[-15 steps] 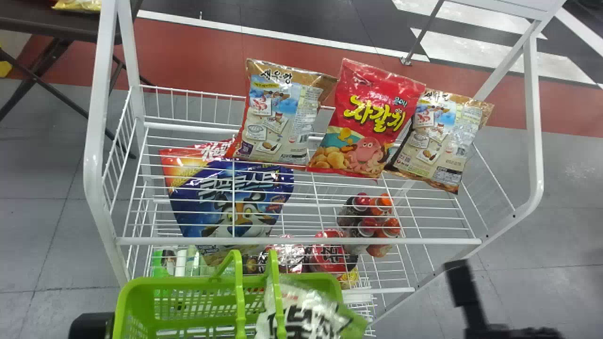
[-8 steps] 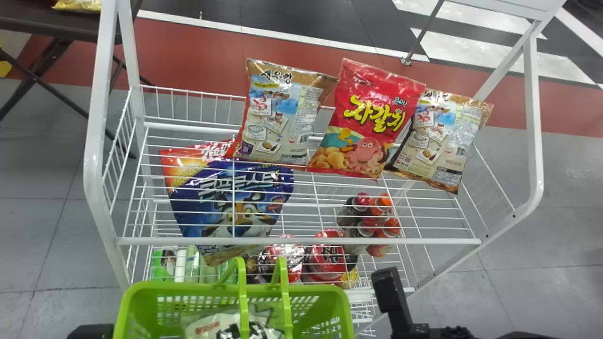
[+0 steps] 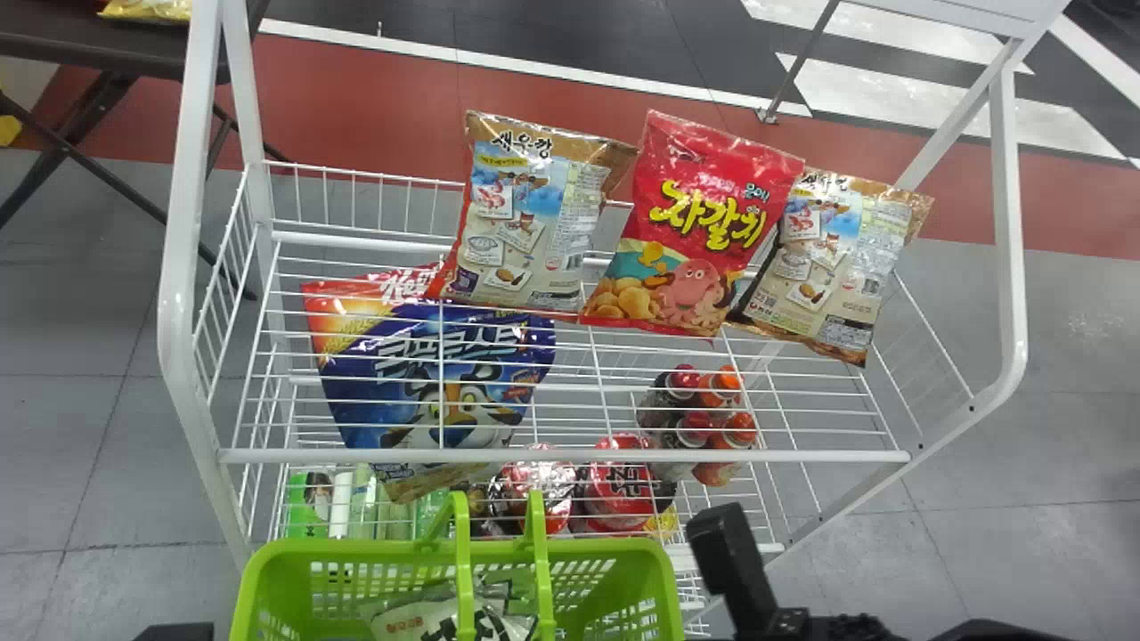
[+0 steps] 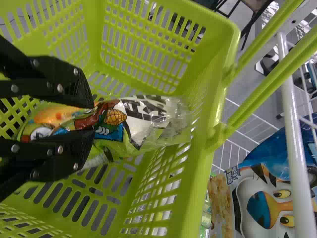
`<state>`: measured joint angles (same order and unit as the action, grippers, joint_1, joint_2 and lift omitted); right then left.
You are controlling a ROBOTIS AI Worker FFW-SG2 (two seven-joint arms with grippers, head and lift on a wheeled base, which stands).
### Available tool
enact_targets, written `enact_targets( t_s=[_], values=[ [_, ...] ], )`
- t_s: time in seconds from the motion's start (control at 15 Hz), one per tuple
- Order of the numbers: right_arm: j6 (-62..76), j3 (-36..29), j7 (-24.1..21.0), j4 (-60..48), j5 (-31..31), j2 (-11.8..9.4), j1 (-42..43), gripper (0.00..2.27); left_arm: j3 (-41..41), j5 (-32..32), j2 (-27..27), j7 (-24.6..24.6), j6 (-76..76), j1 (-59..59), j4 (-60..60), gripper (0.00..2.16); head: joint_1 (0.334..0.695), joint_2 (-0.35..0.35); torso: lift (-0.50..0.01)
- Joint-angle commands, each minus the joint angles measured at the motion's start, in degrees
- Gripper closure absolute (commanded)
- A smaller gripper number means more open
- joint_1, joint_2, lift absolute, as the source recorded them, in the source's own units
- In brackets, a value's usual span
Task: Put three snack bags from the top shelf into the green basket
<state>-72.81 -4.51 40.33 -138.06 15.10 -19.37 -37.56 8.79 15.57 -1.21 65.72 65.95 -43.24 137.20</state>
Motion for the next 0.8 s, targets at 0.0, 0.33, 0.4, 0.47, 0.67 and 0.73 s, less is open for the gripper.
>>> enact_targets(
  t_s=[0.0, 0.33, 0.4, 0.47, 0.67, 0.73],
  values=[
    [-4.32, -6.04, 1.77, -4.15, 4.85, 0.65, -0.23, 0.05, 0.09, -0.28, 0.06, 0.02, -0.77, -0.35, -0.09, 1.69, 0.695, -0.350, -0.047],
    [0.08, -18.96, 5.20, -6.69, 13.90, 3.99, 2.23, 0.07, 0.17, -0.36, 0.24, -0.07, -1.30, -0.52, -0.36, 1.69, 0.695, -0.350, -0.047],
    [5.00, -19.40, 5.20, -6.61, 13.99, 4.43, 2.58, 0.08, 0.17, -0.36, 0.15, -0.16, -1.12, -0.52, -0.36, 1.69, 0.695, -0.350, -0.047],
    [14.49, -19.23, 5.11, -6.08, 13.90, 4.78, 2.76, 0.11, 0.35, -0.36, 0.33, -0.33, -1.12, -0.44, -0.45, 1.69, 0.695, -0.350, -0.047],
    [27.67, -13.51, 1.42, -2.74, 9.60, 4.87, 7.33, 0.13, 1.67, -1.60, 0.41, -0.68, -1.12, 0.27, -0.89, 1.69, 0.695, -0.350, -0.047],
    [33.65, -9.47, -0.34, -0.98, 5.91, 4.95, 8.82, 0.13, 1.67, -1.60, 0.41, -0.68, -0.95, 0.35, -0.97, 1.69, 0.695, -0.350, -0.047]
  ],
)
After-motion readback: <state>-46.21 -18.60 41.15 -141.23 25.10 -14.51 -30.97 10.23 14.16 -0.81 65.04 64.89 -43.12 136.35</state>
